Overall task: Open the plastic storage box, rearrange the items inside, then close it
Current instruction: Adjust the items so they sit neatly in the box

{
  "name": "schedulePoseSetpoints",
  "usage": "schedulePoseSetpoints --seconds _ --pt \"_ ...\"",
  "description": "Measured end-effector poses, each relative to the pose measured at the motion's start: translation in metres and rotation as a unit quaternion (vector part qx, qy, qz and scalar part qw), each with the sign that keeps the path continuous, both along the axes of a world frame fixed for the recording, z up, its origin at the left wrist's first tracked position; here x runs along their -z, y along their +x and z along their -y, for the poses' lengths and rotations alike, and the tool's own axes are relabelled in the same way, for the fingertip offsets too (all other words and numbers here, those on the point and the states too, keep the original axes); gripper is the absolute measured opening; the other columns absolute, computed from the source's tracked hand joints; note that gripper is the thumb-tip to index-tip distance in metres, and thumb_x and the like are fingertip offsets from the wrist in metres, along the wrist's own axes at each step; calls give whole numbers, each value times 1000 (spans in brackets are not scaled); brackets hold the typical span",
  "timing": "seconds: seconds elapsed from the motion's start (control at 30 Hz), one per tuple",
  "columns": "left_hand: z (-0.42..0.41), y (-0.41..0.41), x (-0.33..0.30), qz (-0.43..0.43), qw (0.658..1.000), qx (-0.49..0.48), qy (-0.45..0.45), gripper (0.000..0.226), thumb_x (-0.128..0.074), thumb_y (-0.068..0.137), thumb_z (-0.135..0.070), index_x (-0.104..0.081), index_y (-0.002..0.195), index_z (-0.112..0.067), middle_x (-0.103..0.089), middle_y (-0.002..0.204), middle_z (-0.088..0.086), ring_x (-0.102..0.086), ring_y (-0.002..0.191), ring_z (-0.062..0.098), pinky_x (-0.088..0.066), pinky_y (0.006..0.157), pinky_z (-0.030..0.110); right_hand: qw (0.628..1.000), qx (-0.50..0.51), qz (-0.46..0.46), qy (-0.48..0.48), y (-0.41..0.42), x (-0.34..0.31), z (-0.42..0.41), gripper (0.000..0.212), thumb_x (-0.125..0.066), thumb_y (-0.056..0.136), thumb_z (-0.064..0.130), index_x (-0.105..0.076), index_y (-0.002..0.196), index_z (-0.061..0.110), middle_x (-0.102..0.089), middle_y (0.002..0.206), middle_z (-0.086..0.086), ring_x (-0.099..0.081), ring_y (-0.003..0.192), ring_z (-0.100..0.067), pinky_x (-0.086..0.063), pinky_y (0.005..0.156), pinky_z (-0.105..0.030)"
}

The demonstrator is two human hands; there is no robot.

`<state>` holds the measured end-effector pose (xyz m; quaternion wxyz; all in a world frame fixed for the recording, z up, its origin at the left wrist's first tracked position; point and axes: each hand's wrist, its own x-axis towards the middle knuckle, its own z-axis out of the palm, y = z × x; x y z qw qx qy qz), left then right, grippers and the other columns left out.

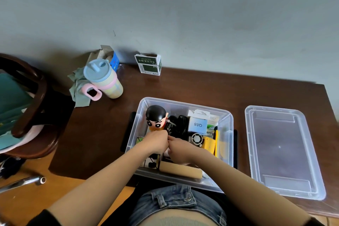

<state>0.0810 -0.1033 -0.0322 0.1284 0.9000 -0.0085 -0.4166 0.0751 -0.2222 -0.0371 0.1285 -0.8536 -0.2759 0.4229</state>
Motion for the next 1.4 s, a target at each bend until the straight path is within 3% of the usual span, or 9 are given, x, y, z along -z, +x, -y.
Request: schedulePoseSetpoints --seconds 0.23,0.4,0.53,0.63,0.8,1.03,1.13,1.23,1.4 --pt "-5 5 2 21 999 7 -32 14 -41 93 -6 -53 99 -5 -50 76 5 -50 72 22 -33 54 29 998 57 29 15 -6 10 -1 44 -45 91 8 -42 135 3 -42 137 -14 -49 114 -30 -41 93 -36" --pt "-7 5 0 14 998 38 -51 50 -39 95 -8 -33 144 -9 -54 131 15 -56 110 29 -50 87 39 998 57 8 32 -6 9 4 55 -38 94 9 -25 147 6 -12 158 -5 -49 122 -28 -45 96 -40" --pt "-11 8 0 -13 997 29 -67 50 -37 100 -15 -28 148 -12 -48 139 13 -53 115 27 -45 85 32 996 82 -15 34 -6 -2 8 49 -37 96 15 -33 144 8 -19 157 -4 -50 122 -27 -44 98 -39" --pt "-14 4 -1 33 996 17 -78 40 -40 100 -21 -45 138 -11 -53 135 12 -53 118 28 -44 90 35 993 115 18 34 -7 -19 25 34 -42 94 23 -62 112 2 -64 117 -12 -60 103 -28 -49 89 -41" --pt "-6 -6 -3 97 984 -5 -149 30 -47 97 -20 -60 124 -20 -60 127 -3 -61 107 18 -50 93 33 971 198 112 -73 1 -35 83 24 -50 88 21 -65 80 4 -65 78 -8 -61 71 -23 -53 71 -36" --pt "11 -1 0 45 982 177 -45 12 -46 92 -12 -56 86 -17 -54 87 3 -59 82 26 -46 69 35 970 179 108 -127 6 -18 86 19 -59 86 23 -57 97 7 -62 105 -10 -60 94 -24 -46 74 -30" --pt "19 2 4 9 970 243 16 12 -45 92 -7 -54 99 -11 -59 107 7 -56 87 25 -46 70 35 967 183 109 -143 5 -10 78 29 -65 84 25 -58 104 6 -60 107 -9 -59 97 -25 -47 73 -29" --pt "25 5 6 -10 959 282 32 44 -44 92 -5 -48 135 -12 -54 134 9 -54 115 29 -50 91 40 963 177 131 -158 2 -7 76 34 -62 83 22 -57 115 13 -56 116 -7 -51 110 -25 -47 79 -30" --pt "35 6 4 -37 949 310 38 50 -45 92 -6 -42 140 -18 -51 137 8 -51 119 29 -48 92 39 959 77 137 -235 -2 -10 73 29 -57 86 21 -59 115 15 -50 121 -6 -45 115 -23 -43 78 -28"
